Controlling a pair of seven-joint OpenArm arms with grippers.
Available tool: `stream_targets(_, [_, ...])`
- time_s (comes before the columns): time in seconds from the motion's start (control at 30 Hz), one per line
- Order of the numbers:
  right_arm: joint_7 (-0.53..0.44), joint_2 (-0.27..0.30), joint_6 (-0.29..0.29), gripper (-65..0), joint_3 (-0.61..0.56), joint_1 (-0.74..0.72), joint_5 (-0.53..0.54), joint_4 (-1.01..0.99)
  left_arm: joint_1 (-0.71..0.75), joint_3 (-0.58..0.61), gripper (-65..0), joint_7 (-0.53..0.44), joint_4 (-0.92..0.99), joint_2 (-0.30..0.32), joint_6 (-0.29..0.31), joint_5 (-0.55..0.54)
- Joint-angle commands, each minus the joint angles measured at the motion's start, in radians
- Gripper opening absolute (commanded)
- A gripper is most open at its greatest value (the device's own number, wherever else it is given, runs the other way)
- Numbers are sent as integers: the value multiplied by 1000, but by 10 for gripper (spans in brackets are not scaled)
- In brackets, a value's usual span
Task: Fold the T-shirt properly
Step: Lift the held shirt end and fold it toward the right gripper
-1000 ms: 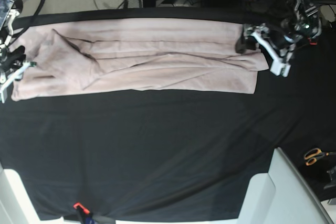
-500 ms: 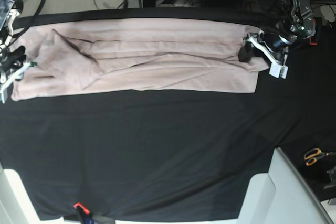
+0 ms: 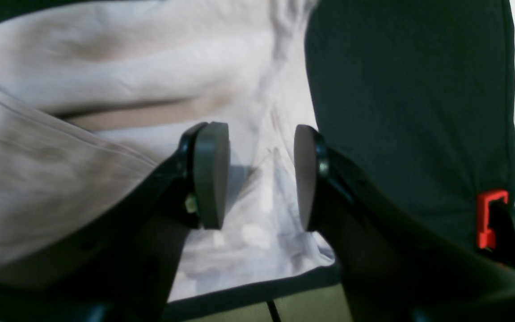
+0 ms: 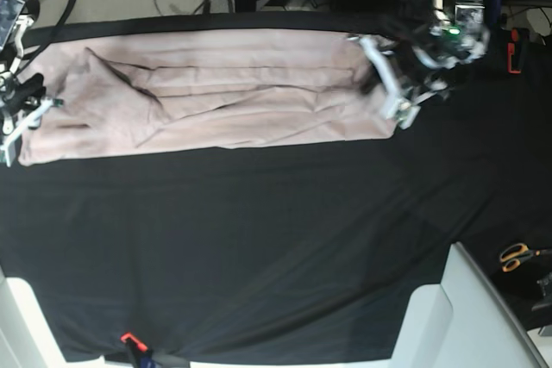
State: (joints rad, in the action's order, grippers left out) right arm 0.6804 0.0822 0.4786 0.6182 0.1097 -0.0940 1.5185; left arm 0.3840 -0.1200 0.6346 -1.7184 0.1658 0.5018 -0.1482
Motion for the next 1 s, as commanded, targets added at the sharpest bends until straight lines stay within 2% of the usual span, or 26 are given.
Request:
stream_targets(0.0, [-17, 14, -5, -414, 2, -11, 1, 17, 11, 36, -650, -11, -53, -1, -28, 19])
stream_targets(0.03, [-17, 14, -5, -414, 2, -11, 1, 17, 13, 81, -650, -11, -88, -1, -65, 46])
stream_targets(0.2, [-17, 14, -5, -414, 2, -11, 1, 17, -23, 320, -650, -5, -141, -2, -165, 164])
stream_targets(0.3, [-17, 14, -5, -414, 2, -11, 1, 17, -58, 463, -650, -3, -137, -2, -213, 186])
stream_targets(0.4, [-15, 14, -5, -414, 2, -11, 1, 17, -87, 564, -650, -3, -137, -16, -229, 184])
stream_targets(0.57, [-15, 14, -5, -414, 2, -11, 1, 17, -128, 615, -650, -2, -62, -91, -229, 192])
stream_targets(0.7, [-15, 15, -5, -414, 2, -11, 1, 17, -179, 661, -650, -3, 27, -122, -229, 192])
stream_targets(0.97, [-15, 18, -5, -414, 2, -12, 1, 17, -251, 664, -650, -5, 157, -191, -229, 192])
